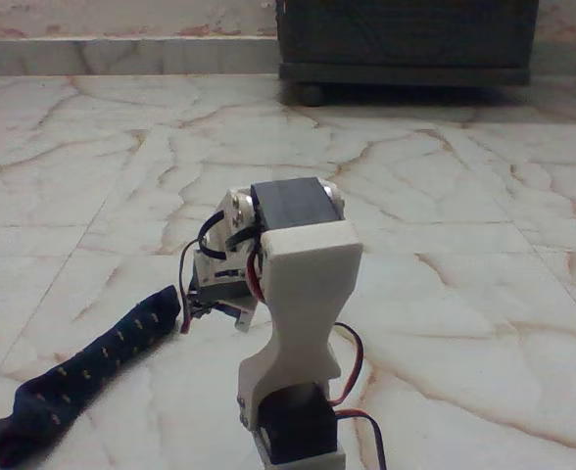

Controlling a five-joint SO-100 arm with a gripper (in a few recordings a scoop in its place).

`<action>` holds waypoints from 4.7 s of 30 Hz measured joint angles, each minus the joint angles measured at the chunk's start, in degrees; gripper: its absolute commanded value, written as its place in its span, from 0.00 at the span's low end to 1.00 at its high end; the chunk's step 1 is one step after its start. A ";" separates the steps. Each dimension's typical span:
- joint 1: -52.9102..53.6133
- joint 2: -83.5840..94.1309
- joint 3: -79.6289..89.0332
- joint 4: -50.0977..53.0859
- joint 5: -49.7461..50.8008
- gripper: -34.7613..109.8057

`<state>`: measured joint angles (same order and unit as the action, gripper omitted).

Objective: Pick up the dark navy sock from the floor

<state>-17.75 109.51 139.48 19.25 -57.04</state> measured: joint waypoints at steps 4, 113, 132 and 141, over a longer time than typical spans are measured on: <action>-4.31 -5.10 -5.54 4.48 8.61 0.28; 18.19 24.70 12.30 5.54 -14.15 0.24; 20.74 28.65 37.18 -43.59 -32.34 0.24; 20.74 28.65 37.18 -53.61 -36.21 0.24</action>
<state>2.99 138.16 176.66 -34.37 -93.25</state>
